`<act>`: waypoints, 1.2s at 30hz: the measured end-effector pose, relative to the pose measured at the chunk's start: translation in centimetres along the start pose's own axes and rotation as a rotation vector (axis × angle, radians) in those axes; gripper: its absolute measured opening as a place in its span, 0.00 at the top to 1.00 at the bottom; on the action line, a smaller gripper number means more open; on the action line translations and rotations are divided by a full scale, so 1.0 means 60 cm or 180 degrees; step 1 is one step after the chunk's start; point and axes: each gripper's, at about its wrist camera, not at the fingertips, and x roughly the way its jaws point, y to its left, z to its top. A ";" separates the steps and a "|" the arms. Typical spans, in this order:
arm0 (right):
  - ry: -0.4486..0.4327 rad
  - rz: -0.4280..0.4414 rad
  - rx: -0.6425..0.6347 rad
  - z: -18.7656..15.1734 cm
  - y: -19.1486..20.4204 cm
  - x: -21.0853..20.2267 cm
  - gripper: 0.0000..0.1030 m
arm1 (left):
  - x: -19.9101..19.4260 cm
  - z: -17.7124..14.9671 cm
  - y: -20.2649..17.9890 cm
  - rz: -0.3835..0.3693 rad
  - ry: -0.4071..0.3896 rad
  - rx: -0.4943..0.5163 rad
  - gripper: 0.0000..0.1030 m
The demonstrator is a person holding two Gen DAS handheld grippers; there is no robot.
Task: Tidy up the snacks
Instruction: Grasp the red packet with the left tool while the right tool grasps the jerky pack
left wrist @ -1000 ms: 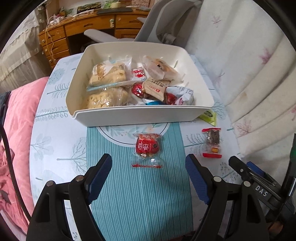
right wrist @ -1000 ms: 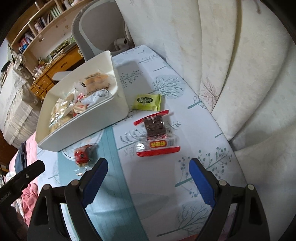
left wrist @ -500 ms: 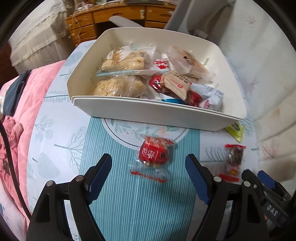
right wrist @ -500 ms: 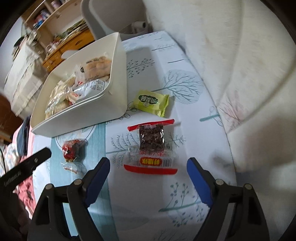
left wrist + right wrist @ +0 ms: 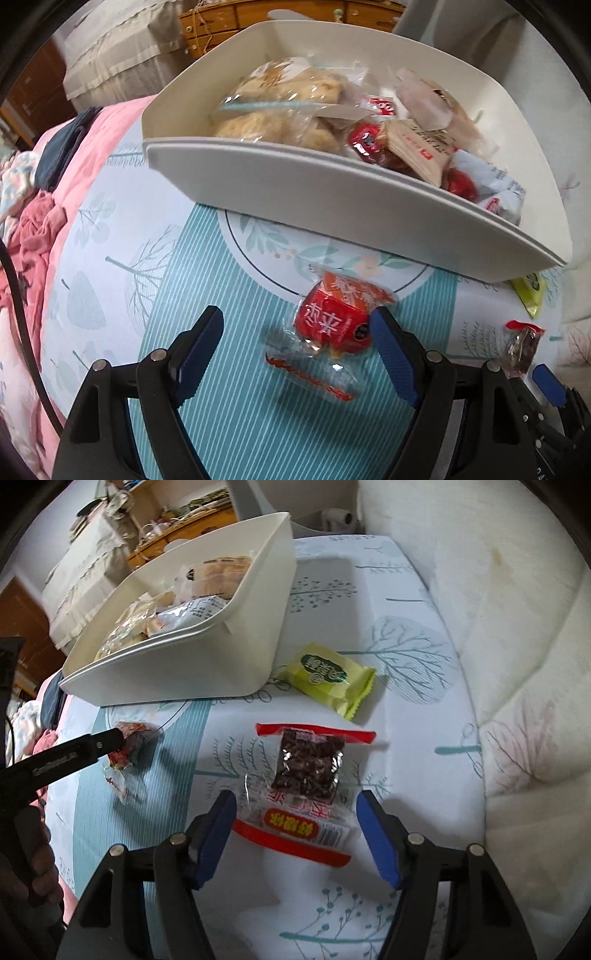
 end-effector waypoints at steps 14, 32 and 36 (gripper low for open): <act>-0.0066 -0.0036 -0.0269 0.017 0.002 0.020 0.50 | 0.022 -0.012 -0.002 -0.0069 0.0088 -0.0118 0.22; 0.0087 0.0081 -0.0359 0.024 -0.006 0.024 0.54 | 0.008 -0.022 -0.020 -0.0136 0.0263 -0.0014 0.52; 0.0169 0.0065 -0.0396 0.022 -0.002 0.023 0.54 | -0.007 -0.021 -0.022 -0.0152 0.0266 0.0005 0.66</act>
